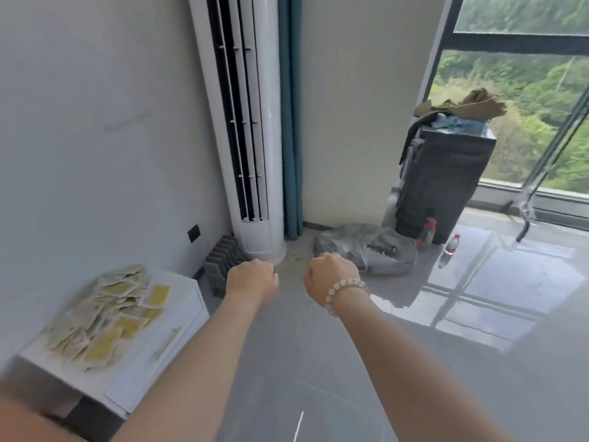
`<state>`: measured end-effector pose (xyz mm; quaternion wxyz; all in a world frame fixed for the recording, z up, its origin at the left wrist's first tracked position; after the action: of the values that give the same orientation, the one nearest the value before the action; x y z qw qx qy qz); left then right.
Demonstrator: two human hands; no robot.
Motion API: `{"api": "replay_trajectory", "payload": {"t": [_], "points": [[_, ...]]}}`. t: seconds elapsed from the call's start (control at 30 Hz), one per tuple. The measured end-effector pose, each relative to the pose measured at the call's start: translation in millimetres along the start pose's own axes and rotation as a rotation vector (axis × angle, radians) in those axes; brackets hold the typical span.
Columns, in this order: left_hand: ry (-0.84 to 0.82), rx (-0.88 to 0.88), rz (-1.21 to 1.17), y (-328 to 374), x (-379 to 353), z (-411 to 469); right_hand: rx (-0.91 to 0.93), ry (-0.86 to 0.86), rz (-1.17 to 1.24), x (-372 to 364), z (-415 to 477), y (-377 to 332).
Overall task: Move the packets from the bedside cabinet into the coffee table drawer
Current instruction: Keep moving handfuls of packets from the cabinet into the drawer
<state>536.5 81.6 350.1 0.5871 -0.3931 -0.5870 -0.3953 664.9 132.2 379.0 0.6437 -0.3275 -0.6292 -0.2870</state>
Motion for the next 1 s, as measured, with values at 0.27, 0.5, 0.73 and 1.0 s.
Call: {"api": "replay_trajectory", "payload": {"t": [0.27,0.5,0.73,1.0], "points": [[-0.016,0.267,-0.027,-94.7,-11.2,7.1,0.254,-0.090,-0.021,-19.2,75.9,-78.7],[-0.044,0.445,-0.003,-159.9,-19.5,25.1,0.467,-0.114,-0.031,-30.5,147.2,-141.3],[-0.052,0.563,0.010,-194.3,-23.0,86.7,0.581,-0.147,-0.023,-42.4,230.8,-180.6],[-0.098,0.699,-0.046,-236.8,-45.5,119.1,0.687,-0.204,-0.004,-68.3,296.0,-225.3]]}}
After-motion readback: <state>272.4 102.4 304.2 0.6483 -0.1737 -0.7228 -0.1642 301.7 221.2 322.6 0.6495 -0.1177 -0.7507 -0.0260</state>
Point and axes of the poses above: each hand's wrist, its own z-axis towards the middle knuckle, its own x-axis out of the back of the hand, y = z × x, the point moved 3 cm from there along z, towards the middle knuckle
